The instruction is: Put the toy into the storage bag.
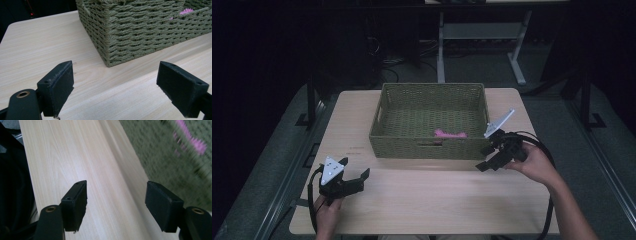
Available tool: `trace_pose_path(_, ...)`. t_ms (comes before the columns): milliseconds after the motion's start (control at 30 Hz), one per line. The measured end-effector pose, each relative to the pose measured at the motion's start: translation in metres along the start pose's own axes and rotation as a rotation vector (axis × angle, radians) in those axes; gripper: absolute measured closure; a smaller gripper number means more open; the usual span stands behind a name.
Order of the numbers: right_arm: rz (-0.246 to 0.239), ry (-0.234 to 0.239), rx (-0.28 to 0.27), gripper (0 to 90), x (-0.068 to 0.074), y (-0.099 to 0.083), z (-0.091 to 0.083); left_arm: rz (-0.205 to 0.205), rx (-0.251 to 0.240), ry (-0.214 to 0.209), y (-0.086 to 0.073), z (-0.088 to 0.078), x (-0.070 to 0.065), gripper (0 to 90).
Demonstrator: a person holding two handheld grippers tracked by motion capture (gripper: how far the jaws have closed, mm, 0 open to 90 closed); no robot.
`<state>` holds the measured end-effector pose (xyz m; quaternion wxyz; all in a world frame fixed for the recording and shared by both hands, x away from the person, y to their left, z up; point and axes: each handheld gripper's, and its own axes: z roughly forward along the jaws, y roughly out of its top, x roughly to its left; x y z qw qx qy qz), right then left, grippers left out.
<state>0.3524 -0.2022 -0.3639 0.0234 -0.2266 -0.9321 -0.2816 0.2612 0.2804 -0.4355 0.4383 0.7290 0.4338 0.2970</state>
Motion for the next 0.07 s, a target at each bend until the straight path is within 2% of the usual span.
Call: trace_pose_path(67, 0.012, -0.012, -0.012, 31.1, 0.0040, -0.0086, 0.0024, -0.001, -0.001, -0.001, 0.0003, 0.0004, -0.0001, 13.7)
